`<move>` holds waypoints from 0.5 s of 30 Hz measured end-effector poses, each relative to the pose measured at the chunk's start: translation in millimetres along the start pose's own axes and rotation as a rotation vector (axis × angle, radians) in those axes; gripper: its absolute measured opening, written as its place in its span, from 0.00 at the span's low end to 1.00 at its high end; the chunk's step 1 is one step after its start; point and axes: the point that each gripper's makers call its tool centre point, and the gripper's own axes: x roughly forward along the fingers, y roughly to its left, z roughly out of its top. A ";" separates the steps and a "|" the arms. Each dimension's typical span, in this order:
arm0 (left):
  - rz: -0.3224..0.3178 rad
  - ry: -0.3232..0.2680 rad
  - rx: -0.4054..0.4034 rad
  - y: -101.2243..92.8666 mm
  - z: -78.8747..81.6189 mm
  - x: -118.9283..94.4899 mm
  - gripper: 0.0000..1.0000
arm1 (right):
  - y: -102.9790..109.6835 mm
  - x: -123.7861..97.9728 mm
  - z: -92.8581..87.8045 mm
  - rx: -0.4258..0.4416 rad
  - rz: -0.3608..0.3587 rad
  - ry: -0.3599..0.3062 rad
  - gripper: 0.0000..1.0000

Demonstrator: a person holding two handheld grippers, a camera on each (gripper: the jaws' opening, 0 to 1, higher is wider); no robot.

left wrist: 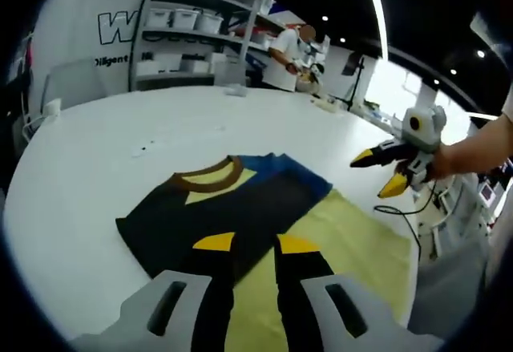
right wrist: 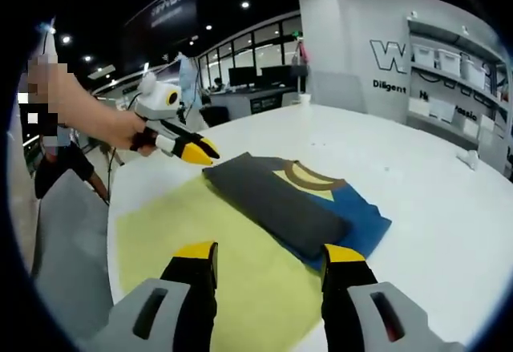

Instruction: Fold the garment on the visible template until the final outline fits inside the template.

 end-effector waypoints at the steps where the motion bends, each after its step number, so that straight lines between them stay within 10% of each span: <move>1: 0.009 0.002 -0.004 3.7 -2.2 -2.3 0.16 | -1.5 1.8 0.1 -0.001 -0.002 0.002 0.48; 15: 0.149 0.058 -0.038 56.3 -37.4 -22.3 0.17 | -17.5 17.4 -5.1 -0.005 -0.014 0.029 0.46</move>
